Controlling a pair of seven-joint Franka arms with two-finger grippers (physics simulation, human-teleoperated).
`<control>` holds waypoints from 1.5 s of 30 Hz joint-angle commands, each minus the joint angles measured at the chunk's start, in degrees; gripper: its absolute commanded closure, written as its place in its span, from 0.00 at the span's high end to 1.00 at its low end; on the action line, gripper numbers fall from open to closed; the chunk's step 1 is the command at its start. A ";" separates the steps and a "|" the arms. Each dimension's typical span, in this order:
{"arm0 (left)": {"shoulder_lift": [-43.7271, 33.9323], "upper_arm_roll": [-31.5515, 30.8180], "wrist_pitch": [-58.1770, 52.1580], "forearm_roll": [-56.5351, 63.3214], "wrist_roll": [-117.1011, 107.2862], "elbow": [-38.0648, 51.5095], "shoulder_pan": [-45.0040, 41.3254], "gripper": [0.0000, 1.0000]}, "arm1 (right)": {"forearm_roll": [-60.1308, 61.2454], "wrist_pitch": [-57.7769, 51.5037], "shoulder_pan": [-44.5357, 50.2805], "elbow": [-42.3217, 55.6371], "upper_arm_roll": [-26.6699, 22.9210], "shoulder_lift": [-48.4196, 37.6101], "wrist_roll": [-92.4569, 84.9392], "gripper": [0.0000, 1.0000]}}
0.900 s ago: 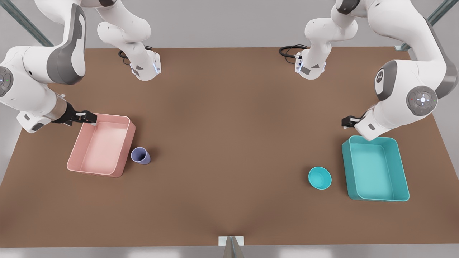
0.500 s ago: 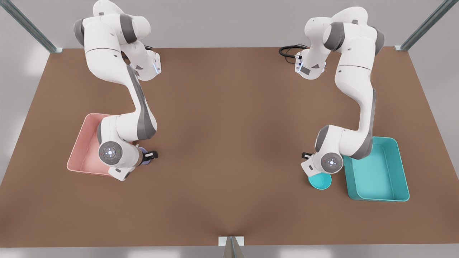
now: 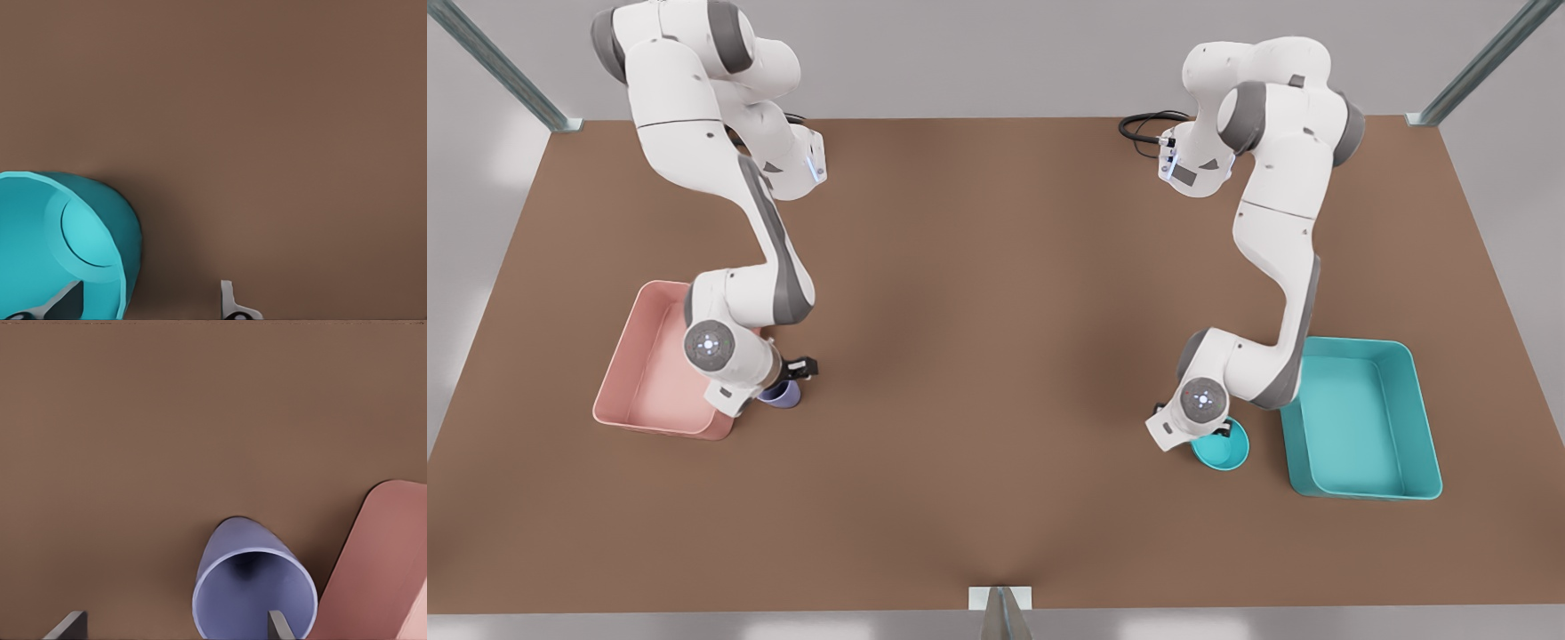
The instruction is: Put the bowls and cups in different boxes
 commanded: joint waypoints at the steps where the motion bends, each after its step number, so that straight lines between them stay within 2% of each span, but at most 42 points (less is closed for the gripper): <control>1: 0.46 -0.01 2.98 0.42 -6.28 -0.05 0.02 0.88 | 0.10 5.49 -0.04 -0.12 -0.02 0.88 0.53 1.00; 2: 0.55 -0.01 2.98 0.34 -6.28 -0.05 0.02 0.66 | 0.18 5.32 -0.04 -0.56 -0.02 0.97 0.53 1.00; 3: 0.63 0.07 2.98 0.42 -6.28 -0.05 0.02 0.58 | 0.10 5.32 -0.04 -1.61 0.06 0.88 0.53 1.00; 5: 0.63 0.07 2.98 0.34 -6.28 0.04 0.02 0.49 | 0.18 5.32 -0.13 -2.66 -0.02 0.80 0.53 1.00; 7: 0.55 0.16 2.89 0.25 -6.36 0.04 0.11 0.25 | 0.18 5.41 -0.13 -3.37 -0.02 0.80 0.53 1.00; 8: 0.37 0.16 2.89 0.25 -6.71 0.04 0.20 0.21 | 0.10 5.41 -0.04 -3.72 -0.02 0.88 0.53 1.00; 12: -2.70 0.16 0.78 0.25 -6.80 0.04 0.29 0.21 | 0.10 5.49 -0.04 -4.34 -0.02 1.67 0.53 1.00; 14: -10.00 0.16 -8.97 0.25 -6.89 0.04 2.75 0.21 | 0.10 5.93 0.05 -4.25 -0.02 2.55 0.53 1.00; 17: -16.77 0.16 -15.48 0.34 -6.72 -0.05 9.42 0.21 | 0.10 6.02 0.14 -4.16 -0.02 3.34 0.53 1.00; 19: -17.65 0.25 -15.31 0.25 -6.63 -0.05 14.16 0.21 | 0.10 6.02 0.14 -4.07 -0.02 3.43 0.53 0.79; 21: -17.12 0.25 -14.43 0.34 -6.54 -0.05 16.81 0.21 | 0.01 6.02 0.31 -4.07 -0.02 3.87 0.53 0.66; 26: -10.97 2.62 -7.40 0.16 -5.84 -0.05 19.97 0.21 | -0.08 6.02 0.40 -3.72 -0.02 4.84 0.35 0.50; 27: -9.92 2.62 -7.13 -0.19 -5.92 -0.05 19.89 0.21 | -0.08 5.85 0.31 -3.55 -0.02 4.93 0.26 0.33; 28: -9.30 2.54 -5.91 -0.19 -5.92 -0.48 19.80 0.21 | 0.01 5.67 0.31 -3.37 -0.02 4.93 0.26 0.22; 32: -5.78 2.62 -0.46 0.34 -5.75 -1.72 21.47 0.21 | 0.01 4.88 -0.13 -0.65 0.06 4.31 -0.62 0.21; 34: -4.47 2.62 0.60 0.42 -5.75 -1.72 21.64 0.21 | 0.27 0.23 -0.04 5.85 0.24 2.12 -1.05 0.21; 37: -3.23 2.62 1.92 0.34 -5.75 -1.72 22.08 0.21 | -0.25 -1.98 -2.59 13.86 -0.11 1.68 -13.18 0.21; 38: -2.97 2.62 2.36 0.42 -5.66 -1.72 22.52 0.23 | -0.43 -4.08 -4.78 14.56 -0.81 1.24 -18.80 0.21; 39: -2.97 2.71 2.45 0.42 -5.57 -1.72 22.61 1.00 | -0.69 -6.37 -6.28 14.47 -2.22 -0.08 -23.29 0.21; 43: -6.83 2.62 0.34 0.34 -5.31 -1.63 23.23 1.00 | -3.15 -14.54 -6.46 13.24 -8.90 -2.98 -30.76 0.21; 45: -14.56 2.45 -7.91 -2.90 -5.40 -1.02 20.16 1.00 | -4.47 -14.37 -7.33 10.26 -9.96 -2.81 -30.76 0.21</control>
